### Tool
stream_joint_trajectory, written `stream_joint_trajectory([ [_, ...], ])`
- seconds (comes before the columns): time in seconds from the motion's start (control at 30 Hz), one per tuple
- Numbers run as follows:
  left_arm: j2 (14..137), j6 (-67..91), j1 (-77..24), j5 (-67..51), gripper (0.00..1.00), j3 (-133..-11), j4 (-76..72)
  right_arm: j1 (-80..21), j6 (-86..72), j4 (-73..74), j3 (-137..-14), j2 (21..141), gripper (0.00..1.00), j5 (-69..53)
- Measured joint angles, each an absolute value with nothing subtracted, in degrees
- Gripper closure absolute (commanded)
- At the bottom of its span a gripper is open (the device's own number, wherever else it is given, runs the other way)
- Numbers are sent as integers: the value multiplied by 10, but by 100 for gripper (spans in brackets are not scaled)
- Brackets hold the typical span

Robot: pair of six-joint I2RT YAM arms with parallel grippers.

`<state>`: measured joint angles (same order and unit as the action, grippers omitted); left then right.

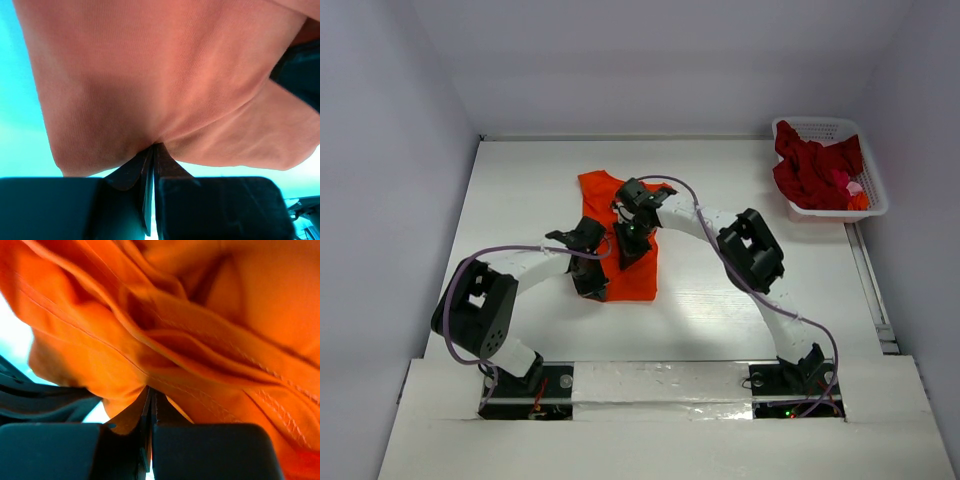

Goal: Fold and stack the t-shirts
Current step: Fold the folded rectangular tshirt in 1/3 of the way

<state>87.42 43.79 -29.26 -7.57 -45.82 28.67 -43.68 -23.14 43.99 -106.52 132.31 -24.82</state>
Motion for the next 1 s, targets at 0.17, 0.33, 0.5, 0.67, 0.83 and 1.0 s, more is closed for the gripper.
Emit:
stream_joint_trajectory([
  [0.17, 873, 439, -292, -88, 100, -453, 274, -437, -234, 447, -1123, 1345, 100, -247],
  [0.33, 872, 440, -293, -93, 100, -449, 266, -435, -235, 452, -1181, 1370, 100, -246],
  [0.5, 864, 440, -293, -94, 100, -441, 258, -427, -235, 465, -1208, 1381, 100, -244],
  [0.67, 859, 440, -293, -94, 100, -435, 251, -405, -235, 475, -1222, 1387, 100, -242],
  [0.83, 855, 440, -293, -94, 100, -430, 247, -364, -232, 479, -1238, 1399, 100, -241],
  [1.0, 853, 440, -293, -94, 100, -428, 244, -308, -226, 486, -1241, 1402, 100, -232],
])
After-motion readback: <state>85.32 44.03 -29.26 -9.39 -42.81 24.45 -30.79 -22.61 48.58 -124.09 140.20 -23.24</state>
